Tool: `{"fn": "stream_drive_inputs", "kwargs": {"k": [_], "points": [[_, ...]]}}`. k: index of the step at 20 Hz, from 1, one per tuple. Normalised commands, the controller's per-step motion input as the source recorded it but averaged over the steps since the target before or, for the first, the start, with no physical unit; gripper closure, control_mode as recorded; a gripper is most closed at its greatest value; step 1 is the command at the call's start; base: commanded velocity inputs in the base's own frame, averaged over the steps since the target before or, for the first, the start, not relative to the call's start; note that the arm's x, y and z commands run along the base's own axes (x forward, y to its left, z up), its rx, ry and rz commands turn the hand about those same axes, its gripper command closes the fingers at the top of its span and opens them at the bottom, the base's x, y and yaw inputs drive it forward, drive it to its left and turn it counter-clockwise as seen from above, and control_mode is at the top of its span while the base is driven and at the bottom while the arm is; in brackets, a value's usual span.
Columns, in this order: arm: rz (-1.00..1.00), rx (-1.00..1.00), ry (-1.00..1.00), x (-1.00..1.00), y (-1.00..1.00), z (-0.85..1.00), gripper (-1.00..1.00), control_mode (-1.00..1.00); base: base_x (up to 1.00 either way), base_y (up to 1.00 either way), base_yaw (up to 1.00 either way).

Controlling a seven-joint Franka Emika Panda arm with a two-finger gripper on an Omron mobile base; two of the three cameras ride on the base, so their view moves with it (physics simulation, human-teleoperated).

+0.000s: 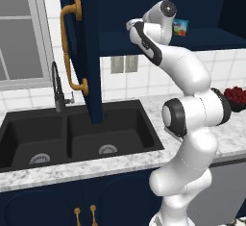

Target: Pick the yogurt and place it on the digital scale for weighing, and close the cabinet.

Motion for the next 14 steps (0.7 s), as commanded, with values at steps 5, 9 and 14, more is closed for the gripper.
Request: {"fn": "stream_drive_inputs", "kwargs": {"k": [5, 9, 14], "points": [[0.0, 0.0, 0.0, 0.17, 0.0, -0.11, 1.0, -1.0, 0.0, 0.0, 0.0], [0.0, 0.0, 0.0, 0.0, 0.0, -0.02, 1.0, -1.0, 0.0, 0.0, 0.0], [0.0, 0.0, -0.09, -0.53, -0.04, 0.09, 1.0, -1.0, 0.0, 0.0, 0.0]]}}
